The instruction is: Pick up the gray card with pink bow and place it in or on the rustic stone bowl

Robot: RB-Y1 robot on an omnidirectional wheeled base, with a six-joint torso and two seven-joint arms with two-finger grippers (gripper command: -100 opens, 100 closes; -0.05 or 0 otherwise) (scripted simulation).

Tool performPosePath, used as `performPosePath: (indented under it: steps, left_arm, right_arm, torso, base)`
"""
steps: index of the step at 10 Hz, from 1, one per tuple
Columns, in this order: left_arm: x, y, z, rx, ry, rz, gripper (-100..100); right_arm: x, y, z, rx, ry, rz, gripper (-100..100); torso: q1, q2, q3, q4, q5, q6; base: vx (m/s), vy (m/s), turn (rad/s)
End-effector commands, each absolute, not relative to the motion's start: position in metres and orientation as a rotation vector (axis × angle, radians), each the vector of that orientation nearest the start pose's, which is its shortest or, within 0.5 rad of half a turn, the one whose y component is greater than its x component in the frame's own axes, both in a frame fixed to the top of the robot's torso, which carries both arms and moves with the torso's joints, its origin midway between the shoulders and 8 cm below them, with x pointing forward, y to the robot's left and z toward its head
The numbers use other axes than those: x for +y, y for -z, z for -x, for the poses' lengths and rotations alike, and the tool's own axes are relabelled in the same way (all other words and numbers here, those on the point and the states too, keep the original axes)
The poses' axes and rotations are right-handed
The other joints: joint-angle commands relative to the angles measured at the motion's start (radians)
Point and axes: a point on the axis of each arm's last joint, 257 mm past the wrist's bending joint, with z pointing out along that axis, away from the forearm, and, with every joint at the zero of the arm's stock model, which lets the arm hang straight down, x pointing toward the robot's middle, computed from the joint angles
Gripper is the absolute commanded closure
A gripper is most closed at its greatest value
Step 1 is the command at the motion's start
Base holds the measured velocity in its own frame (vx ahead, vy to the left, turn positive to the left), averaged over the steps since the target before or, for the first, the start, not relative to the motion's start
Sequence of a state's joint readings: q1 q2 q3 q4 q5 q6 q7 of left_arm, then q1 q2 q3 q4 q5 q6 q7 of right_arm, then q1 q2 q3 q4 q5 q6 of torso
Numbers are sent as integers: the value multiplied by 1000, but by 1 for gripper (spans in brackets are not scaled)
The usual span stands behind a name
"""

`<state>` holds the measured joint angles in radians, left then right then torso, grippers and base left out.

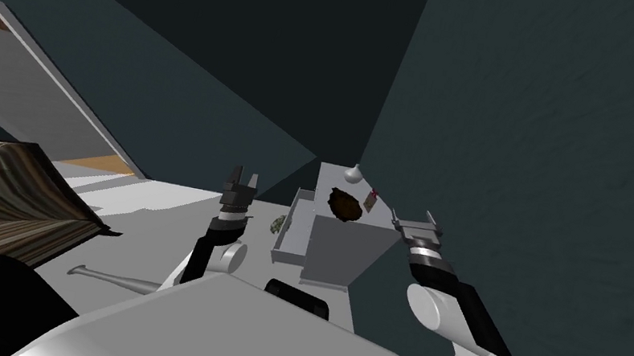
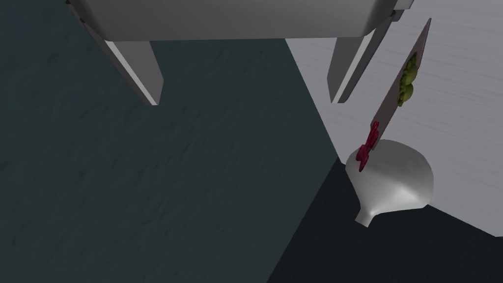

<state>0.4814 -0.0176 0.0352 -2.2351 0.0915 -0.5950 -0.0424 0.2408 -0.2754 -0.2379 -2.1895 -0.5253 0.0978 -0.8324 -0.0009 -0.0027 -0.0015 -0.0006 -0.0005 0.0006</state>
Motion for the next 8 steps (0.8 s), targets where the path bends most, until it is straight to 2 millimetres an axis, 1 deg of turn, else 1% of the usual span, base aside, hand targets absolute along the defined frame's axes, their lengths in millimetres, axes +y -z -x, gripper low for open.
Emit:
performPosePath:
  steps: [1,2,3,5,6,8]
  left_arm:
    - [302,-28,-333,498,1299,655,0]
    - [302,-29,-333,498,1299,655,0]
    - [302,-29,-333,498,1299,655,0]
    - [302,-29,-333,498,1299,655,0]
    - [302,-29,-333,498,1299,655,0]
    - [302,-28,-333,498,1299,655,0]
  right_arm:
    - [-361,27,-455,332,-2130,-1592,-100]
    - [-360,36,-461,304,-2161,-1649,-100]
    - [-360,36,-461,294,-2171,-1656,-100]
    - [-357,52,-471,224,-2234,-1774,-100]
    - [-357,52,-471,215,-2242,-1779,-100]
    - [-354,68,-480,143,-2295,-1892,-100]
  torso:
    - [0,0,0,0,0,0]
    - [0,0,0,0,0,0]
    - [0,-1,0,0,0,0]
    - [1,0,0,0,0,0]
    - [0,-1,0,0,0,0]
    - [1,0,0,0,0,0]
  base:
    - [14,-10,75]
    - [19,-13,126]
    - [18,-10,56]
    - [22,-7,106]
    - [19,-10,44]
    - [20,-6,84]
